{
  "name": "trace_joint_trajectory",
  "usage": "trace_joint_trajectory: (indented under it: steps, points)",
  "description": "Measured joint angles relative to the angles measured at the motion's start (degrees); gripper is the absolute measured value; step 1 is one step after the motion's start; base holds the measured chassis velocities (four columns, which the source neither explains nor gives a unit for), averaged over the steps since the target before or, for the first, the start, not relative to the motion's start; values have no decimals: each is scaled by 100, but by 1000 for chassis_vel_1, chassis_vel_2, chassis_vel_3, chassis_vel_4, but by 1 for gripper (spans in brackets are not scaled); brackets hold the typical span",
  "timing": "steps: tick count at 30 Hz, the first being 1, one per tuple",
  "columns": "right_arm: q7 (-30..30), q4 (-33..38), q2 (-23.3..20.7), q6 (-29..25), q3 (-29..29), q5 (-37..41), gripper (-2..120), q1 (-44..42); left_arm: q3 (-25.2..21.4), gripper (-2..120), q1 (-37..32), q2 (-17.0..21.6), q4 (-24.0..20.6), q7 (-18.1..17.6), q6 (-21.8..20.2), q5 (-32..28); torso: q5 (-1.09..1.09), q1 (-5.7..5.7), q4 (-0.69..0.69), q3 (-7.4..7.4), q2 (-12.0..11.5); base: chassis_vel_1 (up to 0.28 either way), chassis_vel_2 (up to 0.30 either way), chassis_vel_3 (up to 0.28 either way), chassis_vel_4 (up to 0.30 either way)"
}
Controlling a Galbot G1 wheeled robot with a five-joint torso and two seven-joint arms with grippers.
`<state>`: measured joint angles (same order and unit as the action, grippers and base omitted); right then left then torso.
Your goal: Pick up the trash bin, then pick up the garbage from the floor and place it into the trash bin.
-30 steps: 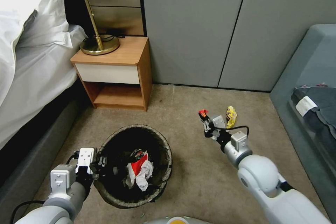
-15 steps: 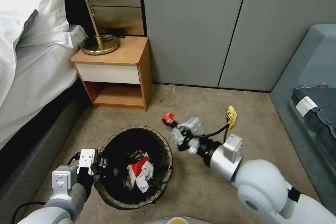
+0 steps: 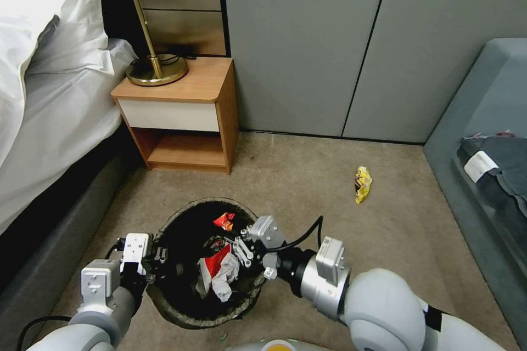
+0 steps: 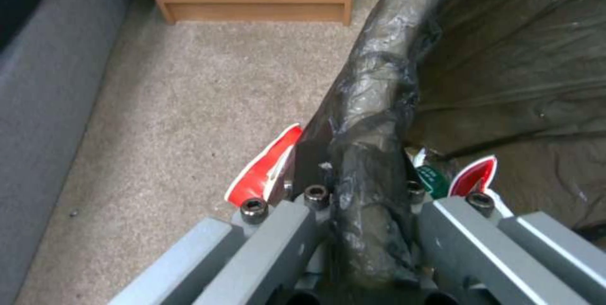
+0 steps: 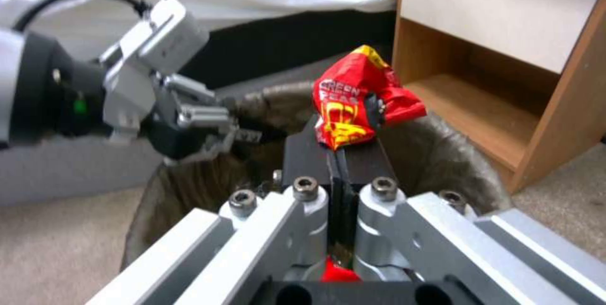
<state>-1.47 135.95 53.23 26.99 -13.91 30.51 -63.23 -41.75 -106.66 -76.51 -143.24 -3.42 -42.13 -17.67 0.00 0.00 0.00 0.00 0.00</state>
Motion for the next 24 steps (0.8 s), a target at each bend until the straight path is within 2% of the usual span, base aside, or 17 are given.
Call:
trace_joint_trajectory:
  steps: [3,4,5,8,9,11,12,15,16,18,19,22,24]
  points:
    - [75,-55,10,-1,-55,-180,4,-32,18,2,5,-16,0,0,0,5,0,0,0,0,0,0,0,0,0]
    - [88,-87,12,-13,-99,-296,10,-41,36,2,12,-30,0,6,0,23,0,0,0,0,0,0,0,0,0]
    - [88,-87,12,-13,-99,-296,10,-41,36,2,12,-30,0,6,0,23,0,0,0,0,0,0,0,0,0]
    - [73,-101,16,-18,-171,-393,24,-48,65,2,21,-54,0,16,0,57,0,0,0,0,0,0,0,0,0]
    - [73,-101,16,-18,-171,-393,24,-48,65,2,21,-54,0,16,0,57,0,0,0,0,0,0,0,0,0]
    - [55,-99,14,-9,-191,-411,35,-50,66,2,22,-59,0,20,0,62,0,0,0,0,0,0,0,0,0]
    - [55,-99,14,-9,-191,-411,35,-50,66,2,22,-59,0,20,0,62,0,0,0,0,0,0,0,0,0]
    - [36,-136,13,-25,-207,-541,48,-41,65,2,24,-66,0,21,0,64,0,0,0,0,0,0,0,0,0]
    - [36,-136,13,-25,-207,-541,48,-41,65,2,24,-66,0,21,0,64,0,0,0,0,0,0,0,0,0]
    - [32,-152,15,-41,-207,-610,58,-34,65,2,23,-76,0,23,0,65,0,0,0,0,0,0,0,0,0]
    - [32,-152,15,-41,-207,-610,58,-34,65,2,23,-76,0,23,0,65,0,0,0,0,0,0,0,0,0]
    - [31,-93,10,-29,-186,-615,75,-54,66,2,17,-84,0,25,0,73,0,0,0,0,0,0,0,0,0]
    - [32,-77,9,-23,-171,-615,78,-61,68,2,16,-84,0,25,0,74,0,0,0,0,0,0,0,0,0]
